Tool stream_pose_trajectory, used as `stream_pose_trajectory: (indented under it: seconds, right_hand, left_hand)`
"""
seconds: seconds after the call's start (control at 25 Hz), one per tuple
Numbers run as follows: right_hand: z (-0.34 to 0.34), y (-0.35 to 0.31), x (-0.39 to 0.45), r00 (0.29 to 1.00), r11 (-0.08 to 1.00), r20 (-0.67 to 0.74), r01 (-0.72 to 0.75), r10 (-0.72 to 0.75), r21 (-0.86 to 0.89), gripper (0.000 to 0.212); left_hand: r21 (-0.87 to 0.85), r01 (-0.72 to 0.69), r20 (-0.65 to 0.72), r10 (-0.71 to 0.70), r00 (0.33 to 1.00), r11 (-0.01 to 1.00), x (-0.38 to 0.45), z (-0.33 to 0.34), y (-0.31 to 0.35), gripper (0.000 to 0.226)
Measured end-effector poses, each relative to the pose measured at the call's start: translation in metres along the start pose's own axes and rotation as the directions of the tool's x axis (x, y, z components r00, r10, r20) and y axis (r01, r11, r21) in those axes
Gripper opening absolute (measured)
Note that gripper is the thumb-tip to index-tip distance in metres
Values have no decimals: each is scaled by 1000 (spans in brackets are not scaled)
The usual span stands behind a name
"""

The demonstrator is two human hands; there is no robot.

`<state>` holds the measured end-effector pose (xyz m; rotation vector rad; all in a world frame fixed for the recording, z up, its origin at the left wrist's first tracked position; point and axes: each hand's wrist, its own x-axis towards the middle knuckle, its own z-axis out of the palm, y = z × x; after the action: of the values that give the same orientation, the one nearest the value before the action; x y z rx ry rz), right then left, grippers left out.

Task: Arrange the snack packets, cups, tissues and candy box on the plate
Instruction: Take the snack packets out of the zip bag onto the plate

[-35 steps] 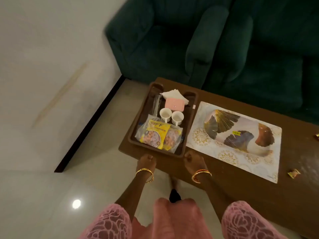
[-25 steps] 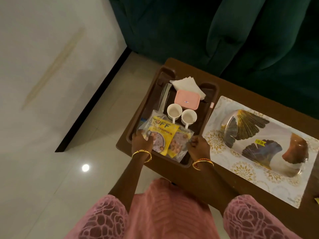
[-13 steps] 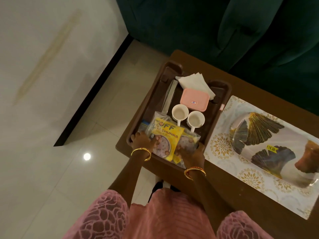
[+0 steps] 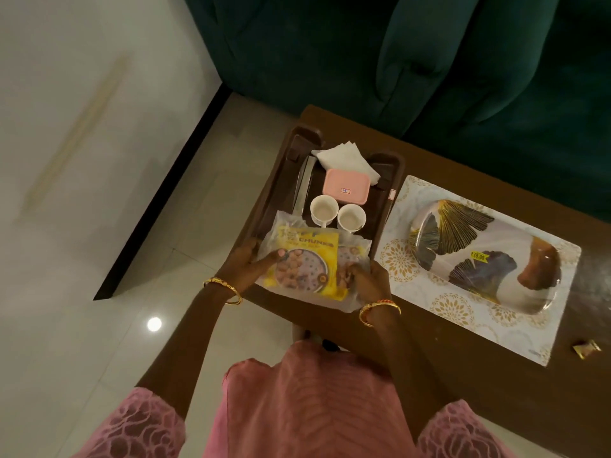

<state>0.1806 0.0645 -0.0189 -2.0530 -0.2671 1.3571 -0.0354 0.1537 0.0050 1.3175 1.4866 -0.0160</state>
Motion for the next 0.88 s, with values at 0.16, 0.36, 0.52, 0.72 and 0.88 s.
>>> stream_pose_trajectory:
  seconds: [0.16, 0.36, 0.52, 0.72, 0.88]
  right_hand:
    - [-33, -14, -4, 999, 997, -27, -28, 26, -67, 16]
    - [-83, -16, 1, 977, 947, -14, -208, 211, -247, 36]
    - [-109, -2, -13, 984, 936, -65, -178, 166, -303, 35]
    - [-128, 16, -36, 926, 969, -365, -173, 100, -173, 31]
    - [-131, 9, -93, 777, 977, -596, 202, -201, -66, 27]
  left_hand:
    - [-200, -76, 245, 125, 961, 977, -28, -17, 40, 57]
    - [-224, -32, 591, 162, 790, 974, -48, -15, 80, 83]
    - [-111, -241, 479, 264, 837, 964, -50, 23, 117, 58]
    - [-282, 30, 357, 76, 931, 959, -51, 82, 167, 26]
    - [-352, 239, 389, -91, 917, 905, -48, 117, 193, 15]
